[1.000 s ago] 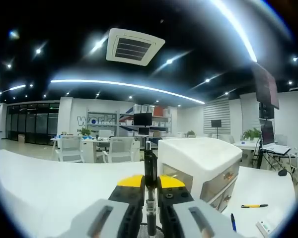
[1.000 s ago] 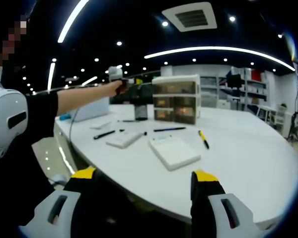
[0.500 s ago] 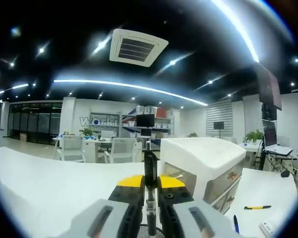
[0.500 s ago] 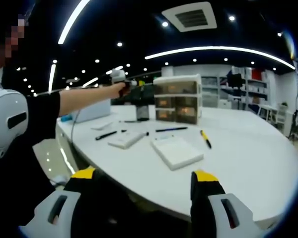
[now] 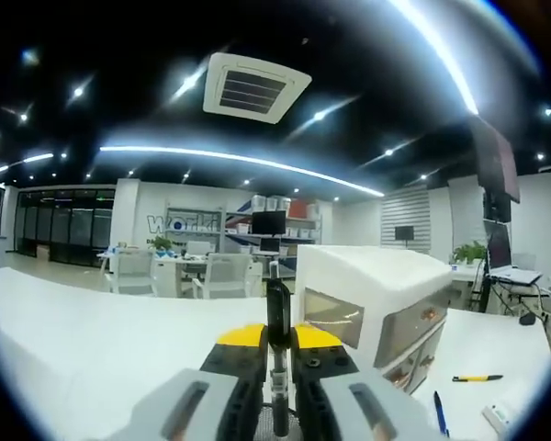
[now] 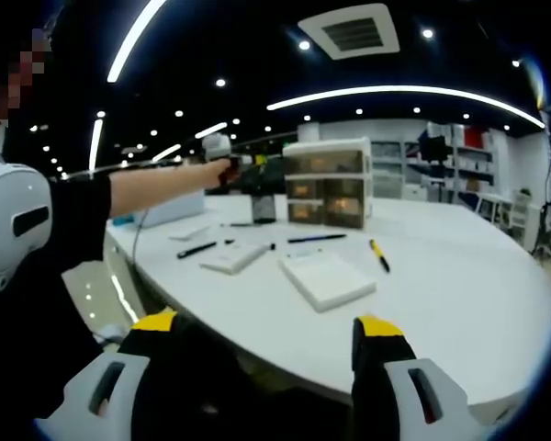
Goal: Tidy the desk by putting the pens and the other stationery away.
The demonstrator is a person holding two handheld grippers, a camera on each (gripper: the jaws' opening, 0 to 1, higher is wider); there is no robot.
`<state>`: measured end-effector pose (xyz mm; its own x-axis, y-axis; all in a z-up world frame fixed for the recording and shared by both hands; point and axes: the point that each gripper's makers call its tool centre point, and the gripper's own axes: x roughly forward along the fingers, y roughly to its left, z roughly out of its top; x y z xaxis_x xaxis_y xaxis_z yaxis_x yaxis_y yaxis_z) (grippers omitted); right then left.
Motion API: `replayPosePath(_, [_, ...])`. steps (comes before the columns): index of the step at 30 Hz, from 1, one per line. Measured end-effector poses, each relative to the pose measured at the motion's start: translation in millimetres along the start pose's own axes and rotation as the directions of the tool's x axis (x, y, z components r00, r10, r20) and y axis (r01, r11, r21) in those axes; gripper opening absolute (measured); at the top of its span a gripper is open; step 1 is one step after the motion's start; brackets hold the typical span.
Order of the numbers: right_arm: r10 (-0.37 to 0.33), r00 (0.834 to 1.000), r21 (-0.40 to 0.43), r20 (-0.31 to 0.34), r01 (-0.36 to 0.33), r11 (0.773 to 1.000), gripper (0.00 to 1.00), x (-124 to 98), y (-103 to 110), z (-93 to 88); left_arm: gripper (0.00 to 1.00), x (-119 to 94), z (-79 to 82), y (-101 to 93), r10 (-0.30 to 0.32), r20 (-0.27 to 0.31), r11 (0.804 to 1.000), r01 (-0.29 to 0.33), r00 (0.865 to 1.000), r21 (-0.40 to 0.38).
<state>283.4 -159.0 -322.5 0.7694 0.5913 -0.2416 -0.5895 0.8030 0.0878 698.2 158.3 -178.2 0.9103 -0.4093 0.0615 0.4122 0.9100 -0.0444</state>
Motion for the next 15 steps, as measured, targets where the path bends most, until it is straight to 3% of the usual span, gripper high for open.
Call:
replayPosePath(6, [0.007,1.000,0.000,-0.001,-0.007,1.000,0.72,2.6,2.6,0.4,0.10,1.7,-18.2,3.6,-0.008,-0.023,1.000,0.007,1.000,-0.006])
replayPosePath(15, [0.010,1.000,-0.001,-0.004,-0.010,1.000,0.72,4.7,4.0,1.1,0.11,3.0,-32.3,9.5,-0.011,-0.042,1.000,0.010,0.999,-0.025])
